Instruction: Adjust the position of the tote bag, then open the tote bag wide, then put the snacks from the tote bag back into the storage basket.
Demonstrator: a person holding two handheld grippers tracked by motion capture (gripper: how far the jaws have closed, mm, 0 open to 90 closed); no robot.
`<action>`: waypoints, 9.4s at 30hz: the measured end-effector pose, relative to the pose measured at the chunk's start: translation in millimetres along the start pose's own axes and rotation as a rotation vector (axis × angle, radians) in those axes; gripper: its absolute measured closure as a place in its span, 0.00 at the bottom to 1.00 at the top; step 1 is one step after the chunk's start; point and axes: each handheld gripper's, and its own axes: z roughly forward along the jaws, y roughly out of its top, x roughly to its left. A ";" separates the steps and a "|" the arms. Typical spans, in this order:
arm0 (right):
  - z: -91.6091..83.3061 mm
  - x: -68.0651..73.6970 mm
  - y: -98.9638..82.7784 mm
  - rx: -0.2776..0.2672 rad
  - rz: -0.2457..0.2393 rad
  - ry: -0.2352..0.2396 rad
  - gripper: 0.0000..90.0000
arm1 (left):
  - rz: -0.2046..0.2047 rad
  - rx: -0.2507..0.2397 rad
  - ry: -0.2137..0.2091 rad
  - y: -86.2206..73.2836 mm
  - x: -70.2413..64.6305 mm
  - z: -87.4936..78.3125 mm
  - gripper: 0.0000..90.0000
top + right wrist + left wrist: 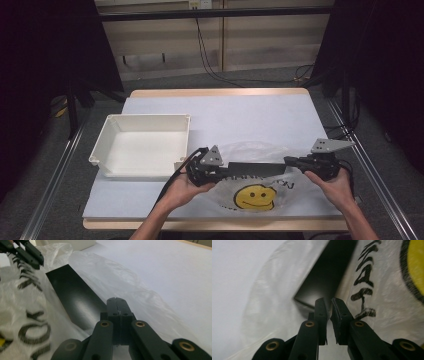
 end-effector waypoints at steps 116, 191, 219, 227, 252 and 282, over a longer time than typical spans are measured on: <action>-37.8 63.2 -62.7 -0.337 -0.045 -0.113 0.01 | 0.024 0.039 -0.072 30.6 49.0 7.5 0.48; -24.9 60.8 -61.3 -0.270 -0.057 -0.037 0.00 | 0.109 0.218 -0.197 35.5 46.0 50.2 0.46; -25.8 61.2 -61.3 -0.276 -0.063 -0.032 0.01 | 0.084 0.136 -0.198 56.7 38.9 62.2 0.35; -26.0 61.3 -61.6 -0.280 -0.067 -0.029 0.01 | 0.112 0.199 -0.142 54.1 29.8 77.0 0.38; -26.1 61.3 -61.4 -0.277 -0.064 -0.029 0.01 | 0.090 0.169 -0.177 49.4 38.2 63.5 0.47; -31.5 59.9 -61.1 -0.315 -0.064 -0.052 0.01 | 0.110 0.132 -0.169 59.7 45.9 29.6 0.47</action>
